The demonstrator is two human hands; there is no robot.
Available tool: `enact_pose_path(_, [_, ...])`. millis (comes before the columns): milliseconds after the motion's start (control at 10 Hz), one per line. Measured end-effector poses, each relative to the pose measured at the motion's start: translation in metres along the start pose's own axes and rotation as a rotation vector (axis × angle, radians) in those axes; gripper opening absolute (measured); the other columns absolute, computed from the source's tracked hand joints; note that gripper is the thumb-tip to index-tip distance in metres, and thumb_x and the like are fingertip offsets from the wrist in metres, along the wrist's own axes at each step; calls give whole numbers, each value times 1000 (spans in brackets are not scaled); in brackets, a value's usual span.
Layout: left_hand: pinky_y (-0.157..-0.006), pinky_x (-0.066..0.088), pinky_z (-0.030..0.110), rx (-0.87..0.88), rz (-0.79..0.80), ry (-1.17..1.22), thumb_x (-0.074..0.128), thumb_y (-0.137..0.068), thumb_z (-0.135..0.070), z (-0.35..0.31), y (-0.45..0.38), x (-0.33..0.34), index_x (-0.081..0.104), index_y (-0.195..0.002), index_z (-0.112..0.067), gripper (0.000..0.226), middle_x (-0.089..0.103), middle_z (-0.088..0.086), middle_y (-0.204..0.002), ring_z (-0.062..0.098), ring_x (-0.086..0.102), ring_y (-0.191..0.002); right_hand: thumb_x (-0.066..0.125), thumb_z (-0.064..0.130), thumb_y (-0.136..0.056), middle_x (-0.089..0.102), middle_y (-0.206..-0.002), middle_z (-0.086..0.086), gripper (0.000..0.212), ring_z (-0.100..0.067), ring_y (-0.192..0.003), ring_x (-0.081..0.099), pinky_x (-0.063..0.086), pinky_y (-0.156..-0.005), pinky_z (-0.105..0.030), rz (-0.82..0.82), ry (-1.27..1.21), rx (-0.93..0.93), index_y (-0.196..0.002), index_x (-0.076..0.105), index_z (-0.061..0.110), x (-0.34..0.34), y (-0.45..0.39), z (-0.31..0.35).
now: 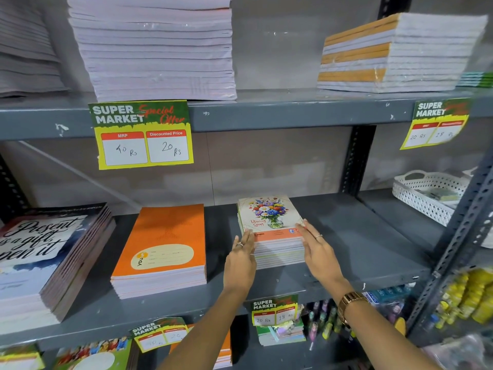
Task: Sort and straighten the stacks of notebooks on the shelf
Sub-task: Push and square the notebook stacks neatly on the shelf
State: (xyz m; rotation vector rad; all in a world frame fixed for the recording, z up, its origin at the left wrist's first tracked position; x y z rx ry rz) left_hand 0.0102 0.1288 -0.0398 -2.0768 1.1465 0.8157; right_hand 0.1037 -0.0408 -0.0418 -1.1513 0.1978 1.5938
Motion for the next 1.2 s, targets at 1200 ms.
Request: enact_pose_path(1200, [-108,36,44,-25,-229,230,43,-95,-28,29,19,-51,22,-143,-25,53,28,4,-153,27,17,-143,28,24,-93,34,-149,-12,49,-27,-140,25,4,-115,-47,-135,281,-196,-140,36,13,12,4,70])
Point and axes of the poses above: each hand's wrist, its own y-axis away from the middle knuckle, its own x-axis out of the palm, z = x × y, the point moved 4 cm from there along -y, towards the middle knuckle
